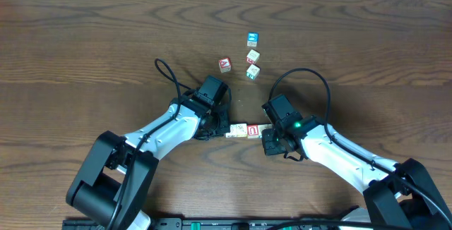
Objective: Lift 5 blocks
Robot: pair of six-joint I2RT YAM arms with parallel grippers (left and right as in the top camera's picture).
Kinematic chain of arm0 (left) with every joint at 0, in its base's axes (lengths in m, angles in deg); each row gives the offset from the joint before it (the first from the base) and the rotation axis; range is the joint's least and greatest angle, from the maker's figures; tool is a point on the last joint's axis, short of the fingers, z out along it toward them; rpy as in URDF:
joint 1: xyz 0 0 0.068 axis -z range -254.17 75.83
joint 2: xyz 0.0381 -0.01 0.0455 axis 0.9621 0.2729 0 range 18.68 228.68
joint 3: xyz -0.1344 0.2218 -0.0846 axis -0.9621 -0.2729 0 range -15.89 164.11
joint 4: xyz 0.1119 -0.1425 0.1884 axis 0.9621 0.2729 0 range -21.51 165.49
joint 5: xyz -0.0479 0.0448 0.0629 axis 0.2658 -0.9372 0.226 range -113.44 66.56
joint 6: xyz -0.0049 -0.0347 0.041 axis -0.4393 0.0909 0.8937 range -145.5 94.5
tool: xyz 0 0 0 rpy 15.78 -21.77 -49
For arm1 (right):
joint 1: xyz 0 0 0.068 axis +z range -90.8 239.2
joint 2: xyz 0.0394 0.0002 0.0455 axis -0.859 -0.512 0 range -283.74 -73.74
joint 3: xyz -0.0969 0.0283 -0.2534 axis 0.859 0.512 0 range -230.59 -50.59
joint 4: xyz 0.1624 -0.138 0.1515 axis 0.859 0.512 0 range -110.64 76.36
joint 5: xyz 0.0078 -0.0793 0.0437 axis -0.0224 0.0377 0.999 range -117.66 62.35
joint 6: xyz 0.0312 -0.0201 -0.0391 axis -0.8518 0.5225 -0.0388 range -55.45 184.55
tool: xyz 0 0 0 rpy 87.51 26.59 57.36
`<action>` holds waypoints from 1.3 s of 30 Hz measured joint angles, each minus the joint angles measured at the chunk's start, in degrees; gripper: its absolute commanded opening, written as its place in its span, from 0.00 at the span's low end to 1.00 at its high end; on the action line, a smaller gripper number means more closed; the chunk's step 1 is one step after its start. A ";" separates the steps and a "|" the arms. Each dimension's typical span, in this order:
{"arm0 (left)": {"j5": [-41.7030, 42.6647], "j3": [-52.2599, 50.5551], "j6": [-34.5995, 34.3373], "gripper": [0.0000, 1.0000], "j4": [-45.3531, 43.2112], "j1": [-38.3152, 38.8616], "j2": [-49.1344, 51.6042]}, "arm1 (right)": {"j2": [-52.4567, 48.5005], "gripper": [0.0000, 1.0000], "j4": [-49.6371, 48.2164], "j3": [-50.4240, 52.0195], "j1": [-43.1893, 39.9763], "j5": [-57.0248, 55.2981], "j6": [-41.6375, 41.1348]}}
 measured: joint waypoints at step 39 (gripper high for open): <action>0.00 0.00 0.00 0.07 0.00 0.00 0.00 | 0.00 0.01 -5.92 0.04 2.32 3.13 3.89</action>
